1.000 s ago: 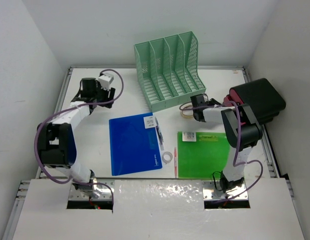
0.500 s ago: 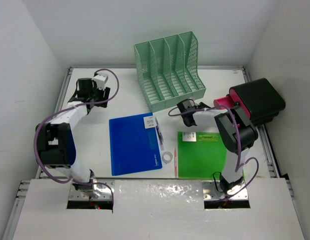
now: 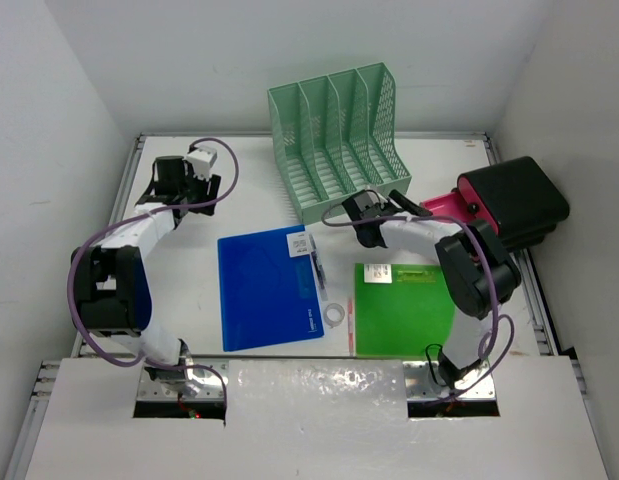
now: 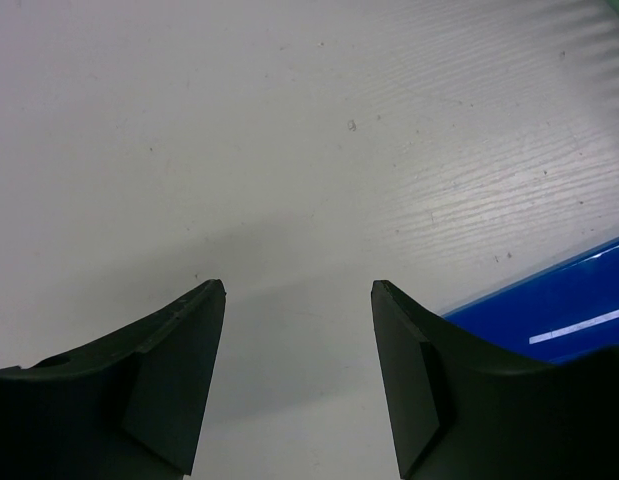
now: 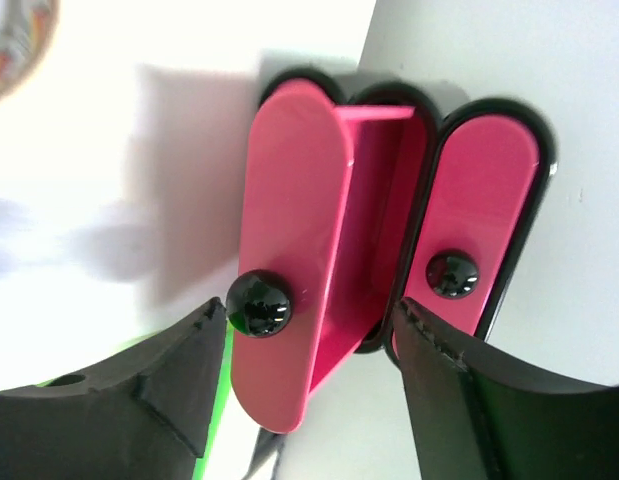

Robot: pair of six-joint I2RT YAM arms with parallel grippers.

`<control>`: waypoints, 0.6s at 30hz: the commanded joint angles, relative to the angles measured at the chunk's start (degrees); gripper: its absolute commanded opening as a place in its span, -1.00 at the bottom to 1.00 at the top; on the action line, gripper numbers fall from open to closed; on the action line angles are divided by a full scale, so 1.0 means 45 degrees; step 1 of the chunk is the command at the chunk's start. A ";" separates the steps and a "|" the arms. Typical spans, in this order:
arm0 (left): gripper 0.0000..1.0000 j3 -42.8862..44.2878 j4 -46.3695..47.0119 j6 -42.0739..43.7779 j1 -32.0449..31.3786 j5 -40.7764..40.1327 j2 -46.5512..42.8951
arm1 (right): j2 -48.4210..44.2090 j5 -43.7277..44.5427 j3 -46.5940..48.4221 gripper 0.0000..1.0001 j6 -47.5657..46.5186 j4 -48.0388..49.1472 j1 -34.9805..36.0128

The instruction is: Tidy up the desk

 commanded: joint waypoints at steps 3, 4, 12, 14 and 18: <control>0.17 0.0184 0.0368 0.0182 -0.0040 0.0212 -0.0199 | -0.1293 -0.1015 0.0760 0.37 0.0239 0.0119 0.0866; 0.17 0.0184 0.0368 0.0201 -0.0040 0.0212 -0.0199 | -0.1508 -0.1170 0.0741 0.37 0.0278 0.0236 0.1061; 0.17 0.0165 0.0368 0.0182 -0.0040 0.0232 -0.0160 | -0.4299 -1.0442 -0.1245 0.14 0.4181 0.2257 0.2782; 0.17 0.0165 0.0368 0.0201 -0.0040 0.0232 -0.0179 | -0.4536 -1.2316 -0.2784 -0.10 0.5581 0.3571 0.2801; 0.17 0.0145 0.0368 0.0202 -0.0040 0.0251 -0.0179 | -0.4382 -1.3845 -0.4023 -0.40 0.7015 0.4826 0.3055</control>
